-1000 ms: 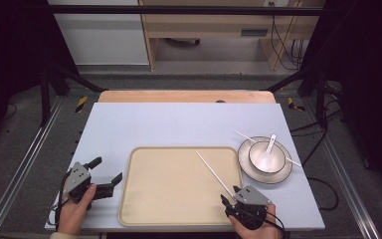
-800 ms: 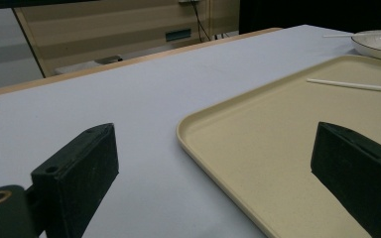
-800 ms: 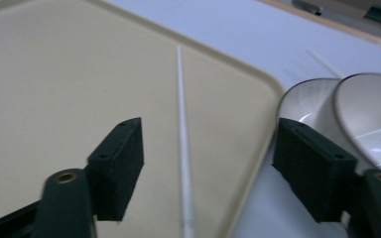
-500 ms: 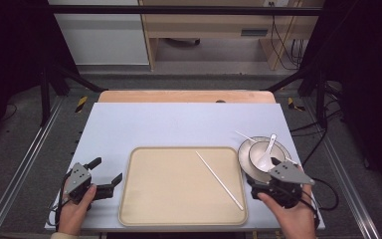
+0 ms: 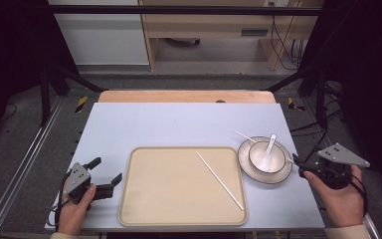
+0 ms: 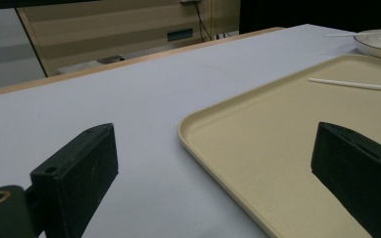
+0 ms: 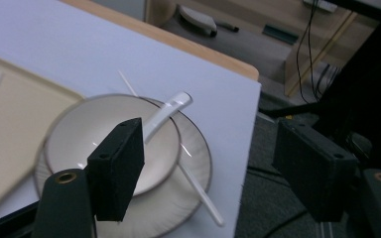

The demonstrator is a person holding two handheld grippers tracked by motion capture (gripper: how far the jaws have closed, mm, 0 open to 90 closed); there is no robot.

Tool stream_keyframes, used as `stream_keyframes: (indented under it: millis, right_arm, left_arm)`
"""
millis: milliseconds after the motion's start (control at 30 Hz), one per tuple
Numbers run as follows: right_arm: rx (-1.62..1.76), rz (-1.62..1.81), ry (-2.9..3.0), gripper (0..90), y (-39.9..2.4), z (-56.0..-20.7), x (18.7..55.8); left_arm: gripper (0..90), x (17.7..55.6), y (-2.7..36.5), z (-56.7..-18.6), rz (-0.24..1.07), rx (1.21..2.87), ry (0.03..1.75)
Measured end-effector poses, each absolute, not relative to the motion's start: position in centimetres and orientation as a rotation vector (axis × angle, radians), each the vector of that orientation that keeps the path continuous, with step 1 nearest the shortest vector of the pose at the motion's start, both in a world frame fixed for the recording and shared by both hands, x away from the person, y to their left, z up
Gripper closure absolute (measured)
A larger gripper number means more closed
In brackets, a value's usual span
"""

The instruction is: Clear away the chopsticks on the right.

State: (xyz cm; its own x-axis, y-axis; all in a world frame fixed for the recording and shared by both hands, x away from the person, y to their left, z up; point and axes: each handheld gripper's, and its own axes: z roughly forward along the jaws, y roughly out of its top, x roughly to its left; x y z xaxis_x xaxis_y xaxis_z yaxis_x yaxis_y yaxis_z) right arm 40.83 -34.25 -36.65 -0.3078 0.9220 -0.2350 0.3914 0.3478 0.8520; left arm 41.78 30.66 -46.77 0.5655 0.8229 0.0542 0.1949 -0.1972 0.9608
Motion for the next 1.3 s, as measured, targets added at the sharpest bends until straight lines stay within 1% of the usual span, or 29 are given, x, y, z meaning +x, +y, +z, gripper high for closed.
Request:
stream_keyframes:
  millis: [33, 100, 167, 367, 567, 900, 1000, 1200, 1300]
  right_arm:
    - [1.148, 0.893, 1.881, 39.3, -34.9, -36.9, 41.1]
    - [1.148, 0.867, 1.902, 49.3, -36.0, -37.5, 41.7]
    - [1.175, 0.874, 1.955, 54.5, -37.0, -38.4, 42.6]
    - [1.171, 0.898, 2.104, 64.3, -37.6, -41.5, 45.6]
    - [1.169, 0.886, 2.173, 67.3, -37.1, -43.5, 47.6]
    - [1.133, 0.87, 2.252, 69.0, -36.2, -44.8, 48.9]
    - [1.122, 0.852, 2.268, 71.5, -36.0, -45.0, 49.0]
    - [1.11, 0.858, 2.295, 82.0, -36.0, -45.1, 48.8]
    - [1.126, 0.85, 2.289, 83.9, -35.9, -45.0, 48.7]
  left_arm:
    - [4.1, 41.8, 30.7, -46.8, 0.718, 1.708, 0.855]
    - [4.0, 41.8, 30.7, -46.8, 0.717, 1.705, 0.858]
    - [4.1, 41.8, 30.8, -46.7, 0.717, 1.702, 0.86]
    - [4.1, 41.8, 31.2, -46.8, 0.721, 1.691, 0.881]
    - [4.1, 41.9, 31.1, -46.8, 0.723, 1.697, 0.881]
    - [4.1, 41.9, 31.1, -46.9, 0.718, 1.699, 0.879]
    - [4.1, 41.9, 31.1, -46.9, 0.718, 1.701, 0.881]
    - [4.1, 41.9, 31.1, -46.9, 0.719, 1.706, 0.881]
    - [4.1, 41.9, 31.1, -46.9, 0.722, 1.703, 0.882]
